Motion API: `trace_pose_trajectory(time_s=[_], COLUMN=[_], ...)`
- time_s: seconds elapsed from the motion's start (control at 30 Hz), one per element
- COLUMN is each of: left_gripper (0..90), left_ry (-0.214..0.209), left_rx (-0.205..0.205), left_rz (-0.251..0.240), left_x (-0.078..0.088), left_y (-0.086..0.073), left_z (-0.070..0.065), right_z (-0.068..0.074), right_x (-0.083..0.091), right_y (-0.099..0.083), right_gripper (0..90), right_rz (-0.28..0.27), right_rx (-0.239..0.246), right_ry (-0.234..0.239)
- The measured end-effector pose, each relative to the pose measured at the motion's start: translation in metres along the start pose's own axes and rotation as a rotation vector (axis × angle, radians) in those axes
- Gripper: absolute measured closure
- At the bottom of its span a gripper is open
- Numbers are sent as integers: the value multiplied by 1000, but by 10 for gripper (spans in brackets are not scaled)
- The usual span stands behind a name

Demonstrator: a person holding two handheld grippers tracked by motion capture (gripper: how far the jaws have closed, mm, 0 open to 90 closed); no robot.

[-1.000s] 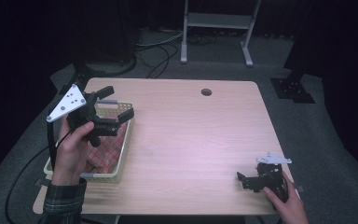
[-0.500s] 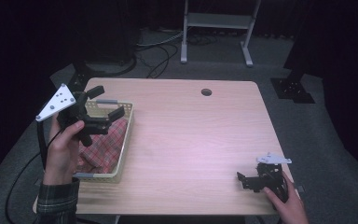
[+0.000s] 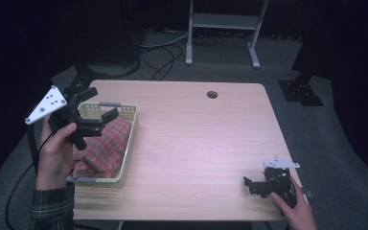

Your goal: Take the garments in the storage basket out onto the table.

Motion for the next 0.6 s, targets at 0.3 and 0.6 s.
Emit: trace_pose_trajectory(time_s=[0.3,0.6], left_gripper=[22,22], left_ry=[24,41], left_rx=[7,8], left_rz=[6,26], left_x=[9,14], left_y=[-4,-9], left_z=[11,21], right_z=[0,0], right_x=[0,0], right_y=[0,0], right_gripper=[0,0], right_rz=[0,0], right_rx=[0,0], right_ry=[0,0])
Point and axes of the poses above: each handheld gripper's, and its own axes: x roughly backward along the jaws, y roughly out of its top, z roughly to its left, the point moved 9 cm from there along -x, roughly forward along the jaws, and after that the axes turned 15 degrees about z, right-handed, at the moved point
